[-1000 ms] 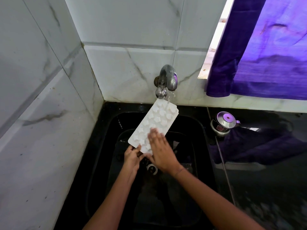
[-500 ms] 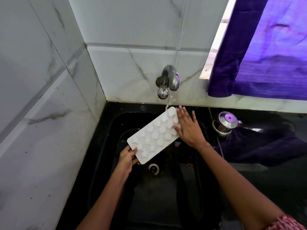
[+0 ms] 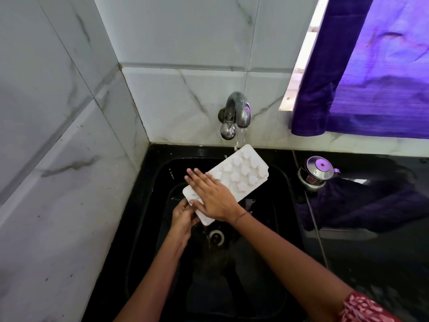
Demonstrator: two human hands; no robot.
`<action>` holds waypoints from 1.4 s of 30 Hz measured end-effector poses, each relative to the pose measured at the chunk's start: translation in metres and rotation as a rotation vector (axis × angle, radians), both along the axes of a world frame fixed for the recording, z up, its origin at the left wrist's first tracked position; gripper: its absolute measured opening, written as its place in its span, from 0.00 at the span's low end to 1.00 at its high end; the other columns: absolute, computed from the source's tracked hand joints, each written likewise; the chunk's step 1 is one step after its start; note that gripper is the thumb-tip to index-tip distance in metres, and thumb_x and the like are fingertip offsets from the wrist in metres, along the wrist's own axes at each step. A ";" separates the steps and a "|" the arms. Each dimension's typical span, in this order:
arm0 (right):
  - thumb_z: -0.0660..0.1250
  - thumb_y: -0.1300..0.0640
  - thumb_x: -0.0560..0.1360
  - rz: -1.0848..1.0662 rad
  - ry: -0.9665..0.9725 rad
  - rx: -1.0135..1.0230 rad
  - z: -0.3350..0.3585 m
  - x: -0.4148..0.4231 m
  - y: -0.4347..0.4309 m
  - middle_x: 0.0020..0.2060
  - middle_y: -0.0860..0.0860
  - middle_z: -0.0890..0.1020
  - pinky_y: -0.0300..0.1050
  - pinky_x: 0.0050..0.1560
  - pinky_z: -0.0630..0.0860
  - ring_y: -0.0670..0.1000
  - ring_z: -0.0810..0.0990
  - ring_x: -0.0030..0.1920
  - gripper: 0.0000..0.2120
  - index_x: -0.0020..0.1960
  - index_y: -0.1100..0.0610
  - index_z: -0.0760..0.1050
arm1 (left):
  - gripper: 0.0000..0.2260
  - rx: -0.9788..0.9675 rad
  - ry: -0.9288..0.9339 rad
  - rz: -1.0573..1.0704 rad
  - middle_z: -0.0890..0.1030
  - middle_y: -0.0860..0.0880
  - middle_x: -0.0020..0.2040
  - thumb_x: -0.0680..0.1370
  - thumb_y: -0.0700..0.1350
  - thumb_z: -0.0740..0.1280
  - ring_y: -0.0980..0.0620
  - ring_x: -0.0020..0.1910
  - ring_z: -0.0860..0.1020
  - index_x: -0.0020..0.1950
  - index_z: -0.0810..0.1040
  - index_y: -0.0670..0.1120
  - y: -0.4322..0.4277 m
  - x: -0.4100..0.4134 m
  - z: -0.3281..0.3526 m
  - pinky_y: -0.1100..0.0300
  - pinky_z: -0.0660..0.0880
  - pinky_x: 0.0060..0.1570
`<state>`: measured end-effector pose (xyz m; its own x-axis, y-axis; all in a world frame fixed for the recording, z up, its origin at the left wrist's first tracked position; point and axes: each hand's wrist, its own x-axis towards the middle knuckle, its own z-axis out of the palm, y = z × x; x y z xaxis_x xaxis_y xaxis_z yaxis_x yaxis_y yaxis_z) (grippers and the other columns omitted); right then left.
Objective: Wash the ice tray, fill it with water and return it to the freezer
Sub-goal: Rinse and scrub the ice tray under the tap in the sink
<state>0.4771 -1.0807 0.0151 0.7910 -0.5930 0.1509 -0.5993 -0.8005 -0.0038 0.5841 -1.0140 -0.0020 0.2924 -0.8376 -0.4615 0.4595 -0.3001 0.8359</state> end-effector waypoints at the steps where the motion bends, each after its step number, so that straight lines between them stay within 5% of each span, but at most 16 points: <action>1: 0.44 0.38 0.78 -0.053 -0.015 -0.002 0.003 -0.002 -0.004 0.76 0.54 0.55 0.58 0.75 0.49 0.52 0.50 0.77 0.33 0.77 0.56 0.53 | 0.08 0.005 -0.006 0.010 0.84 0.49 0.41 0.79 0.36 0.61 0.52 0.38 0.82 0.53 0.77 0.45 0.000 0.005 0.001 0.62 0.79 0.32; 3: 0.39 0.33 0.77 -0.233 -0.038 -0.020 0.012 -0.013 -0.015 0.77 0.53 0.53 0.67 0.72 0.49 0.53 0.50 0.77 0.36 0.77 0.54 0.53 | 0.09 0.022 -0.026 0.036 0.82 0.48 0.42 0.79 0.35 0.61 0.51 0.38 0.81 0.56 0.75 0.44 0.000 0.014 0.001 0.63 0.78 0.30; 6: 0.37 0.31 0.74 -0.564 -0.065 0.082 0.026 -0.036 -0.036 0.76 0.53 0.47 0.68 0.71 0.46 0.56 0.49 0.77 0.39 0.78 0.53 0.46 | 0.12 0.032 -0.057 0.062 0.80 0.46 0.49 0.79 0.34 0.60 0.50 0.42 0.79 0.61 0.72 0.42 0.001 0.027 0.001 0.63 0.78 0.31; 9: 0.49 0.35 0.77 -0.794 -0.239 0.351 0.038 -0.053 -0.053 0.67 0.62 0.70 0.56 0.56 0.73 0.62 0.73 0.64 0.38 0.77 0.59 0.45 | 0.12 0.043 -0.080 0.063 0.80 0.46 0.48 0.79 0.35 0.60 0.50 0.42 0.79 0.62 0.72 0.42 0.002 0.033 0.000 0.61 0.78 0.33; 11: 0.50 0.42 0.81 -0.845 -0.353 0.494 0.046 -0.064 -0.064 0.57 0.62 0.78 0.53 0.51 0.73 0.62 0.77 0.57 0.30 0.73 0.63 0.58 | 0.12 0.037 -0.091 0.064 0.80 0.45 0.51 0.79 0.35 0.60 0.50 0.43 0.79 0.62 0.72 0.41 0.005 0.034 -0.001 0.63 0.79 0.33; 14: 0.47 0.44 0.82 -0.893 -0.329 0.554 0.055 -0.079 -0.067 0.62 0.62 0.73 0.53 0.60 0.69 0.62 0.70 0.64 0.26 0.63 0.61 0.74 | 0.12 -0.001 -0.092 0.079 0.79 0.45 0.51 0.79 0.34 0.60 0.50 0.45 0.79 0.61 0.72 0.41 0.008 0.033 -0.004 0.64 0.80 0.34; 17: 0.46 0.34 0.78 -0.989 -0.367 0.670 0.059 -0.094 -0.060 0.56 0.60 0.76 0.54 0.59 0.72 0.59 0.75 0.57 0.31 0.56 0.55 0.78 | 0.09 -0.060 -0.129 0.065 0.82 0.48 0.48 0.78 0.34 0.62 0.50 0.47 0.80 0.57 0.75 0.41 0.005 0.030 -0.005 0.64 0.80 0.40; 19: 0.47 0.30 0.74 -1.043 -0.604 0.875 0.059 -0.104 -0.055 0.39 0.58 0.80 0.51 0.50 0.79 0.55 0.81 0.38 0.34 0.44 0.58 0.76 | 0.09 -0.113 -0.183 0.058 0.84 0.53 0.41 0.77 0.33 0.63 0.52 0.45 0.81 0.50 0.78 0.45 0.003 0.029 -0.005 0.61 0.79 0.44; 21: 0.51 0.29 0.73 -1.098 -0.798 1.079 0.057 -0.114 -0.054 0.35 0.60 0.80 0.48 0.38 0.82 0.56 0.82 0.32 0.34 0.43 0.62 0.72 | 0.11 -0.179 -0.256 0.041 0.85 0.55 0.41 0.76 0.32 0.64 0.56 0.44 0.81 0.48 0.79 0.47 0.002 0.032 -0.005 0.62 0.78 0.48; 25: 0.62 0.47 0.78 -0.995 -0.957 1.362 0.049 -0.128 -0.046 0.43 0.60 0.79 0.42 0.29 0.80 0.54 0.82 0.35 0.18 0.50 0.63 0.75 | 0.10 -0.333 -0.510 -0.071 0.78 0.47 0.60 0.73 0.29 0.66 0.50 0.61 0.75 0.45 0.81 0.42 -0.003 0.041 0.001 0.67 0.72 0.58; 28: 0.63 0.62 0.78 -0.843 -1.031 1.224 0.035 -0.137 -0.040 0.46 0.59 0.76 0.41 0.34 0.81 0.51 0.78 0.40 0.09 0.58 0.61 0.72 | 0.11 -0.361 -0.688 -0.095 0.70 0.45 0.66 0.72 0.26 0.66 0.53 0.66 0.68 0.47 0.82 0.39 -0.010 0.042 0.006 0.77 0.68 0.57; 31: 0.64 0.63 0.77 -0.817 -1.027 1.010 0.024 -0.141 -0.032 0.43 0.59 0.78 0.48 0.40 0.79 0.52 0.78 0.40 0.16 0.63 0.57 0.69 | 0.21 -0.308 -0.684 -0.039 0.71 0.47 0.68 0.75 0.27 0.61 0.50 0.62 0.75 0.58 0.78 0.49 -0.017 0.037 0.007 0.66 0.73 0.58; 34: 0.65 0.62 0.76 -0.841 -1.004 0.779 0.024 -0.138 -0.024 0.43 0.59 0.80 0.51 0.46 0.76 0.52 0.77 0.42 0.16 0.62 0.51 0.71 | 0.18 -0.077 -0.335 0.084 0.73 0.43 0.66 0.81 0.36 0.57 0.45 0.58 0.77 0.70 0.67 0.47 -0.025 0.024 0.012 0.52 0.75 0.54; 37: 0.64 0.62 0.77 -0.828 -0.980 0.648 0.027 -0.137 -0.020 0.44 0.58 0.81 0.43 0.44 0.74 0.52 0.78 0.44 0.17 0.64 0.51 0.71 | 0.17 0.126 -0.076 -0.001 0.75 0.39 0.65 0.83 0.47 0.54 0.42 0.61 0.75 0.69 0.67 0.42 -0.033 0.010 0.014 0.50 0.73 0.52; 42: 0.63 0.62 0.78 -0.788 -0.961 0.510 0.029 -0.144 -0.015 0.48 0.55 0.80 0.37 0.44 0.73 0.54 0.79 0.49 0.18 0.66 0.52 0.70 | 0.15 0.151 0.146 -0.063 0.74 0.39 0.65 0.83 0.46 0.52 0.41 0.63 0.74 0.66 0.69 0.41 -0.035 -0.005 0.017 0.47 0.72 0.55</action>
